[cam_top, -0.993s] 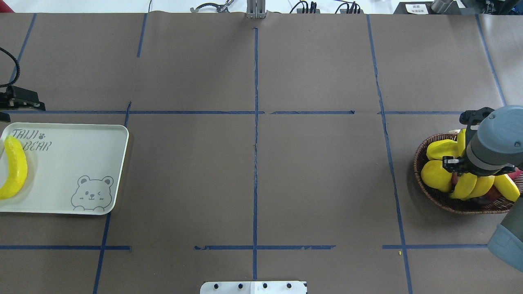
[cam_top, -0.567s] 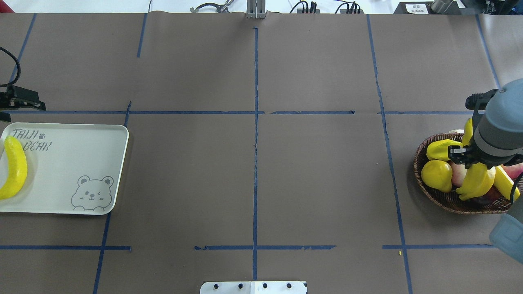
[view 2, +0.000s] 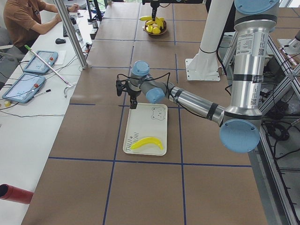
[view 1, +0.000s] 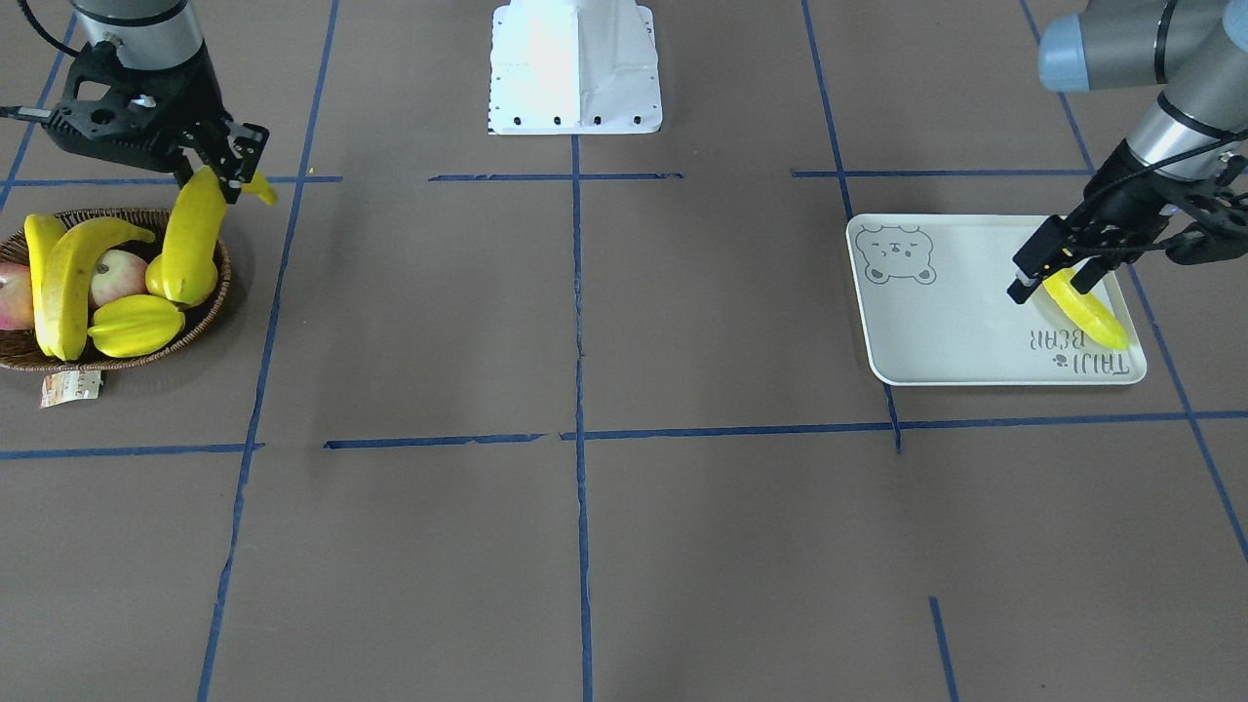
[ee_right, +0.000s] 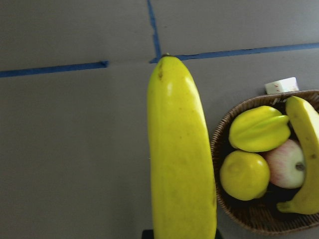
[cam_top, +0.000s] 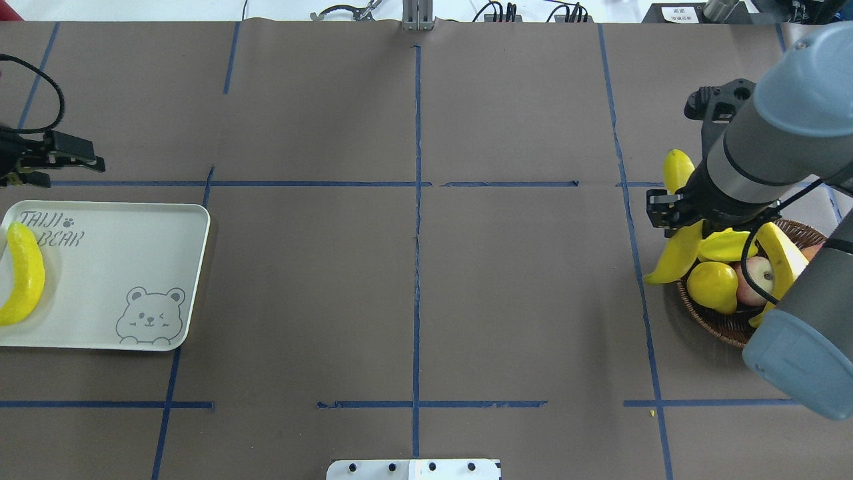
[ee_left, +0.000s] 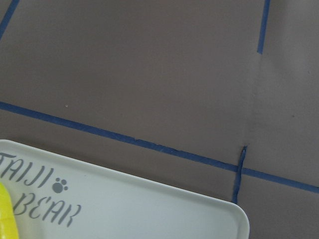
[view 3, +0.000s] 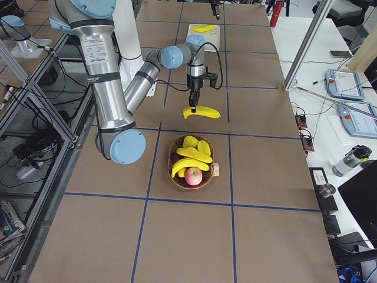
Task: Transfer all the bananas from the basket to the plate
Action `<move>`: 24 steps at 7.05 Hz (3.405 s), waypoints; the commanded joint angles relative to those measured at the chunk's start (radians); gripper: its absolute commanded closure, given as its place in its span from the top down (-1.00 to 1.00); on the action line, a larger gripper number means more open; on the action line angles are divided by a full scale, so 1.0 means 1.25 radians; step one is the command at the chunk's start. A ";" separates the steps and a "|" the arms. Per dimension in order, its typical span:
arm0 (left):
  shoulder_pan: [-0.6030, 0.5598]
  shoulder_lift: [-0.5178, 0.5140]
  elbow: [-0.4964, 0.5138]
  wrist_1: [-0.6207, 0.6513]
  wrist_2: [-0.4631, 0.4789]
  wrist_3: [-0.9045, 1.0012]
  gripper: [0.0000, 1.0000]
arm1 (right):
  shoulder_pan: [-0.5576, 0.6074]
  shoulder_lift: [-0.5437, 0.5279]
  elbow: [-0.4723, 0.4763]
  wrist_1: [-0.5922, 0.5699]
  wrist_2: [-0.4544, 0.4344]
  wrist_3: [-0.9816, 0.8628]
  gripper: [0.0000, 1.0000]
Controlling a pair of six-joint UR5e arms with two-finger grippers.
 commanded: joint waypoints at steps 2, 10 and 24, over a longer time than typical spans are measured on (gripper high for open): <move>0.072 -0.159 0.002 -0.004 -0.001 -0.124 1.00 | -0.042 0.075 -0.022 0.202 0.052 0.036 -1.00; 0.320 -0.360 0.013 -0.308 0.131 -0.615 1.00 | -0.230 0.174 -0.152 0.539 -0.067 0.162 -1.00; 0.374 -0.356 0.008 -0.308 0.137 -0.602 -1.00 | -0.261 0.193 -0.147 0.543 -0.067 0.168 1.00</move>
